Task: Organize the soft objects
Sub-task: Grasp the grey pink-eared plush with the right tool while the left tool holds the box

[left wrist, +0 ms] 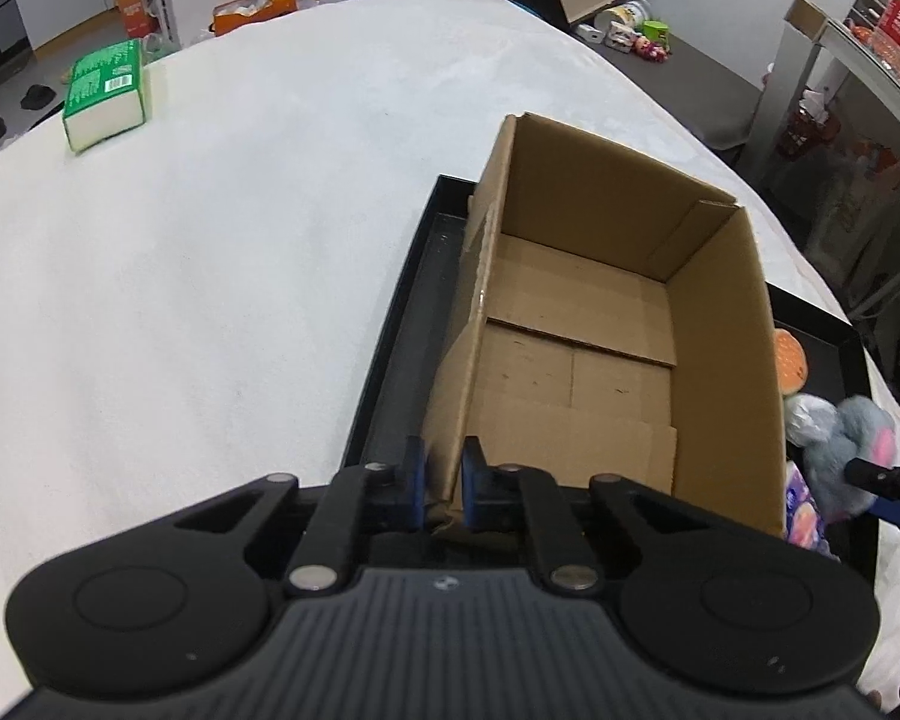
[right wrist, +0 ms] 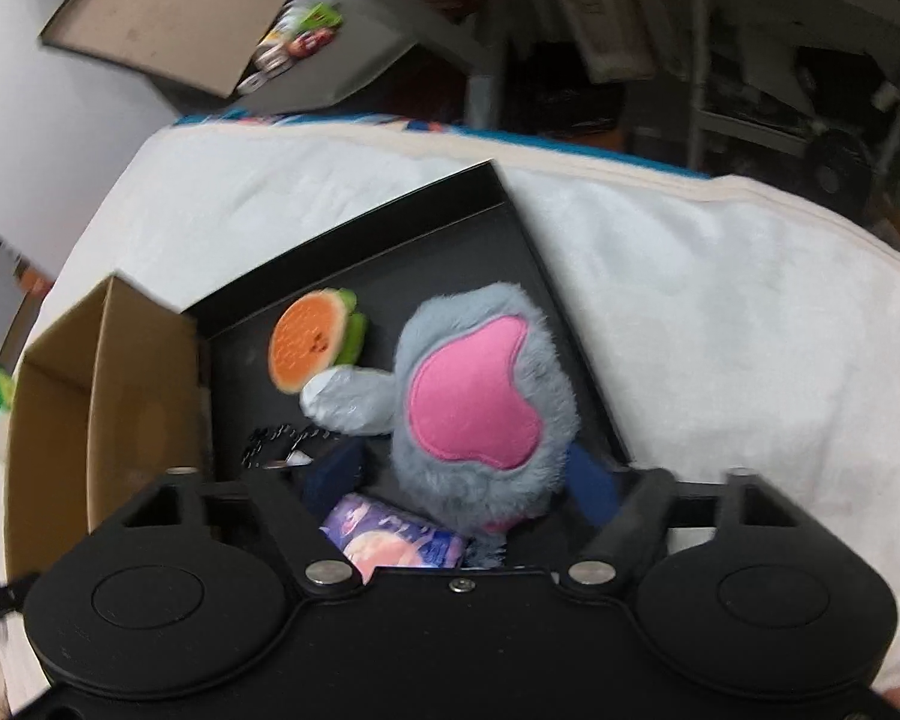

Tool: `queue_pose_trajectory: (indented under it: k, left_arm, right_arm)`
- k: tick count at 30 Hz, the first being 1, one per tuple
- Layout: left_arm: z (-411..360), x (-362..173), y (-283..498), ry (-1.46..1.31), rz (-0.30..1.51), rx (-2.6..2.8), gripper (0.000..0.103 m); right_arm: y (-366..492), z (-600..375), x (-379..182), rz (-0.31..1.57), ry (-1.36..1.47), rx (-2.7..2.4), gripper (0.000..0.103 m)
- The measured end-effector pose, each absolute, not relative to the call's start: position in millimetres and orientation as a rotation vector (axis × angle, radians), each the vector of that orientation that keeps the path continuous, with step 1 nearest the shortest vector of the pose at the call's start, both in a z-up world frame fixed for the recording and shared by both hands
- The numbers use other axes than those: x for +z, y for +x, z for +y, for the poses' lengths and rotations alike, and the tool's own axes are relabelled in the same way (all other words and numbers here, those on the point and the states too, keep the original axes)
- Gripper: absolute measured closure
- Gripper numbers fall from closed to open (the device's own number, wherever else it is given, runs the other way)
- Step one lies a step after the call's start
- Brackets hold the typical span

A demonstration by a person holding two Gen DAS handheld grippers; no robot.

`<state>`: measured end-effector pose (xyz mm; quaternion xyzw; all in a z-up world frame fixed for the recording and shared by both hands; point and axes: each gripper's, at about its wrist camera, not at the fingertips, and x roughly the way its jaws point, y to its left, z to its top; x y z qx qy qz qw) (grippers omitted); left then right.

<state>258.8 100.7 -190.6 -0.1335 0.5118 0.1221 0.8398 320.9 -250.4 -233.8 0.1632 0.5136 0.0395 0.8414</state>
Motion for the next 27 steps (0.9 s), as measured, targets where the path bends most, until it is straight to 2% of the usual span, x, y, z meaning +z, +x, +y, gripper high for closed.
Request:
queue_pose_trajectory:
  k: [1, 2, 6, 8, 12, 21, 23, 24, 25, 26, 27]
  left_arm:
    - [101, -190, 257, -0.286, 1.082, 0.249, 0.093]
    - [101, -190, 255, -0.286, 1.082, 0.243, 0.093]
    - [100, -190, 242, -0.287, 1.074, 0.230, 0.093]
    - [100, -189, 235, -0.291, 1.071, 0.217, 0.093]
    - [98, -185, 223, -0.299, 1.053, 0.203, 0.094]
    - [98, -169, 207, -0.279, 1.014, 0.177, 0.094]
    - [102, -169, 206, -0.291, 1.017, 0.177, 0.094]
    - [103, -169, 206, -0.297, 1.017, 0.180, 0.094]
    - [104, -169, 207, -0.297, 1.016, 0.183, 0.094]
    - [103, -169, 208, -0.289, 1.016, 0.181, 0.094]
    - [103, -170, 209, -0.279, 1.019, 0.176, 0.094]
  right_arm:
    - [320, -249, -234, 1.086, 0.333, 0.085, 0.050]
    - [319, -250, -233, 1.084, 0.327, 0.088, 0.051]
    - [311, -252, -226, 1.062, 0.335, 0.104, 0.067]
    - [306, -251, -222, 1.053, 0.326, 0.122, 0.082]
    - [298, -249, -214, 1.040, 0.319, 0.147, 0.103]
    - [278, -250, -194, 0.990, 0.338, 0.159, 0.103]
    - [280, -250, -193, 1.004, 0.367, 0.150, 0.097]
    - [282, -250, -193, 1.014, 0.378, 0.153, 0.090]
    - [285, -250, -193, 1.029, 0.386, 0.159, 0.068]
    - [289, -249, -193, 1.038, 0.384, 0.156, 0.056]
    - [291, -249, -193, 1.034, 0.375, 0.146, 0.039]
